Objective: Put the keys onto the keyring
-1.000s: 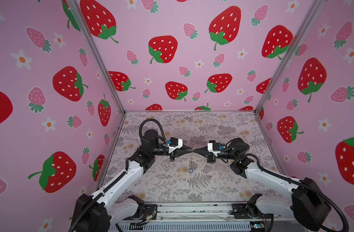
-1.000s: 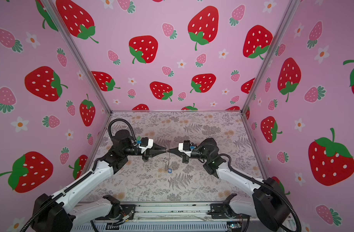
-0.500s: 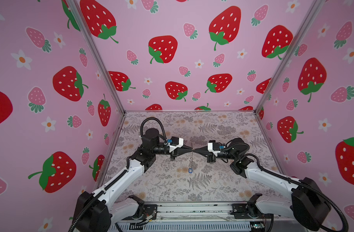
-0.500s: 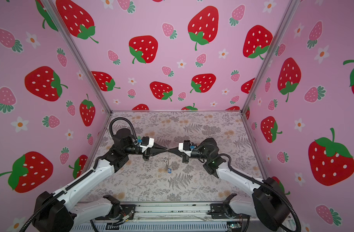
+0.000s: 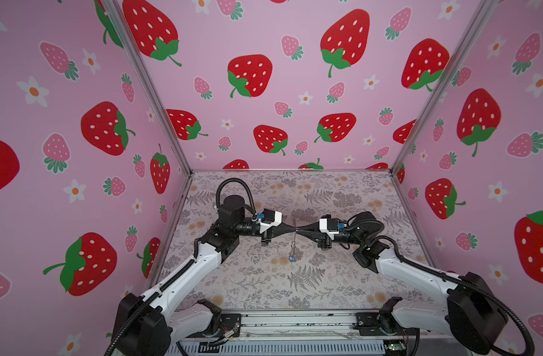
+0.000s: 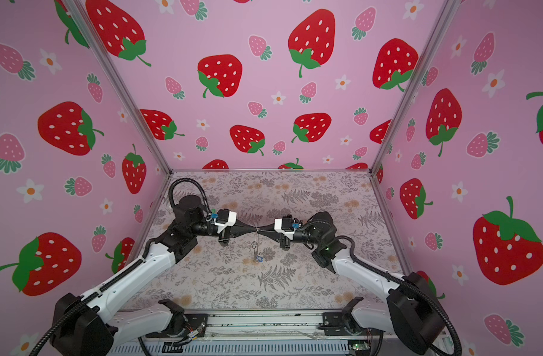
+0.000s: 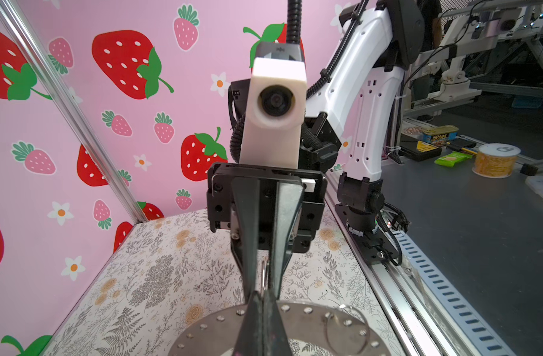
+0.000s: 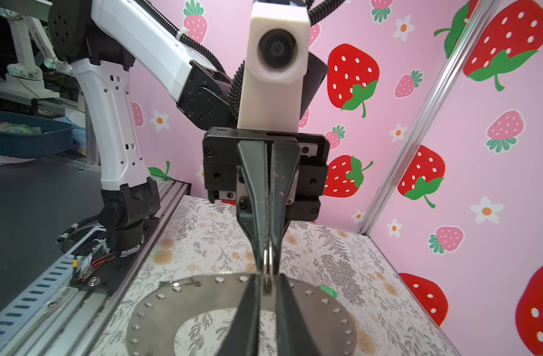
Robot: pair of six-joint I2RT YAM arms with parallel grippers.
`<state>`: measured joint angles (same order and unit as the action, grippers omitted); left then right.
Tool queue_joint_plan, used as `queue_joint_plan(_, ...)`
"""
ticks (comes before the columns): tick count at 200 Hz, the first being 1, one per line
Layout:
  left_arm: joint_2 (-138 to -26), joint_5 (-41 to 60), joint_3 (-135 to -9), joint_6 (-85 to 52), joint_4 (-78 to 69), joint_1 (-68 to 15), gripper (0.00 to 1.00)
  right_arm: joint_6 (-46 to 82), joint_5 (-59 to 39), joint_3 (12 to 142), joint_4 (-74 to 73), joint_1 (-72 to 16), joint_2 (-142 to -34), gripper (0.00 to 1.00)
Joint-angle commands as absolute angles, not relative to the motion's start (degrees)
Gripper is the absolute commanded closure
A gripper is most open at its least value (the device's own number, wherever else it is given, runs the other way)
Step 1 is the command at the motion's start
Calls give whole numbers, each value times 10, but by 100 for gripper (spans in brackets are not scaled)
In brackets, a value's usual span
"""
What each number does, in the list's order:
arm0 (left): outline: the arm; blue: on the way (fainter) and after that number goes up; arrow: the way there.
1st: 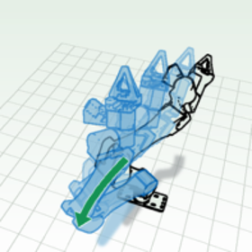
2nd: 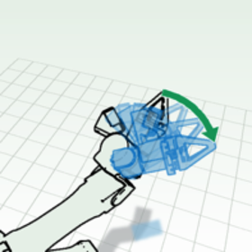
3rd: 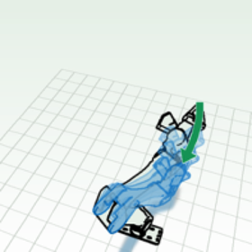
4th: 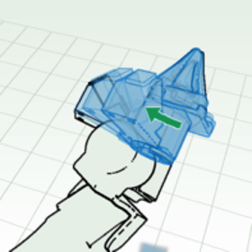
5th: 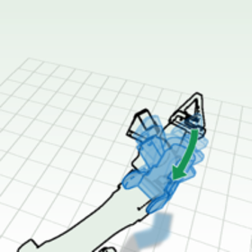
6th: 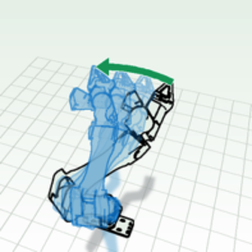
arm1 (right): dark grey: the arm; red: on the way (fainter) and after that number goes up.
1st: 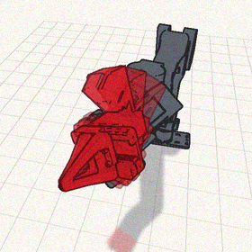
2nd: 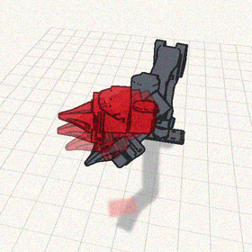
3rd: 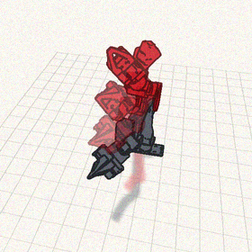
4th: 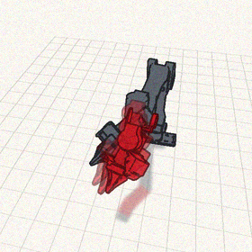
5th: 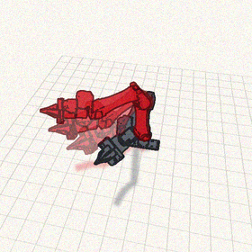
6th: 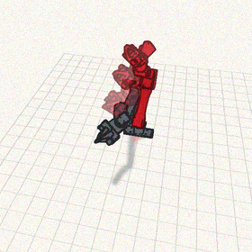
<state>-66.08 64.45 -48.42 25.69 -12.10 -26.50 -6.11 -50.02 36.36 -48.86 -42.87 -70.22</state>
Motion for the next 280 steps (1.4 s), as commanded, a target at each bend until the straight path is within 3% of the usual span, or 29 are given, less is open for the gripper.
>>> queue_joint_plan(1,-654,644,-512,303,-63,-261,100,-68,-461,354,-488,-428,-692,70)
queue_joint_plan(27,-642,640,-500,314,-23,-221,100,-51,-395,336,-464,-402,-697,63)
queue_joint_plan(70,-620,619,-466,316,-10,-148,100,-62,-357,403,-388,-393,-812,64)
queue_joint_plan(107,-621,552,-459,299,-12,-97,100,-11,-362,543,-369,-403,-992,66)
queue_joint_plan(140,-629,447,-469,237,-17,-53,100,42,-301,692,-341,-442,-1146,69)
queue_joint_plan(188,-612,204,-487,190,-20,-35,100,162,-204,881,-324,-491,-1307,66)
queue_joint_plan(280,-557,88,-505,228,-8,-25,100,209,-160,1251,-230,-547,-1559,61)
